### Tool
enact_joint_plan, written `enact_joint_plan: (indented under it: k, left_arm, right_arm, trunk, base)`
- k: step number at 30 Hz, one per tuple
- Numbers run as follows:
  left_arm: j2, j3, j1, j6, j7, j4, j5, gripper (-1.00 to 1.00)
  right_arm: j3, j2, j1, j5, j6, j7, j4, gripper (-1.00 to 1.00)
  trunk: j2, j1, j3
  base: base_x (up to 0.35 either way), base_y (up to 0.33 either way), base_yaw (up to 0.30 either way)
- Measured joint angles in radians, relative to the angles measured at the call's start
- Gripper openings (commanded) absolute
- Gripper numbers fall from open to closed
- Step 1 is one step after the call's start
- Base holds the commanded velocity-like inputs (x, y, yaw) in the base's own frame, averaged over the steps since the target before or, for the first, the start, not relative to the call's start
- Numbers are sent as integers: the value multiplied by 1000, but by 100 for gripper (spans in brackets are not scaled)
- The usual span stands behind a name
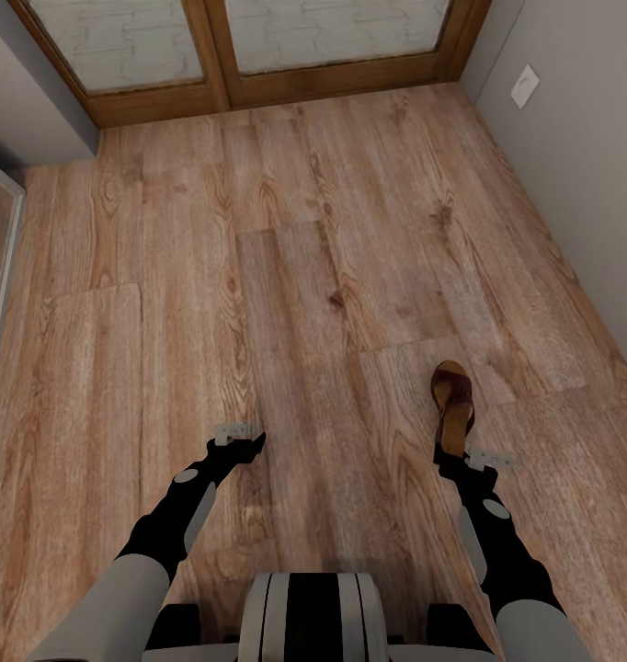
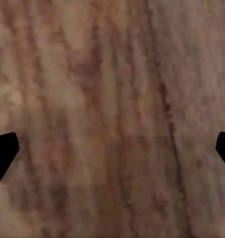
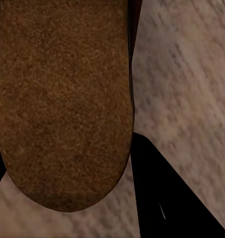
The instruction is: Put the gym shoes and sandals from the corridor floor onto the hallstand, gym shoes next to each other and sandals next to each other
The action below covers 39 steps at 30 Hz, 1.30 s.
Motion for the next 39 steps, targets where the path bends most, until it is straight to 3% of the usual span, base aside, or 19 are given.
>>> enact_joint_plan:
  k: [12,24,26,29,39]
  left_arm:
    - [0,0,0,0,0,0,0,100]
    - [0,0,0,1,1,0,0,100]
    - [1,1,0,2,2,-1,0,100]
    - [2,2,0,3,2,-1,0,100]
    - [2,1,0,7,2,-1,1,100]
  right_arm:
    - [0,0,0,-1,0,0,0,-100]
    - [3,1,0,-5,7,6,-21,-100]
    - [5,3,0,-1,14,6,-127,-100]
    - [7,6,0,1,35,6,-185,-100]
    - [11,10,0,-1,282,8,-480,-100]
  trunk:
    - [0,0,0]
    - [3,-5,46]
    - [3,-6,54]
    - [4,-8,66]
    - [6,-12,104]
  base:
    - [0,0,0]
    - [0,0,0]
    - [0,0,0]
    - [0,0,0]
    - [0,0,0]
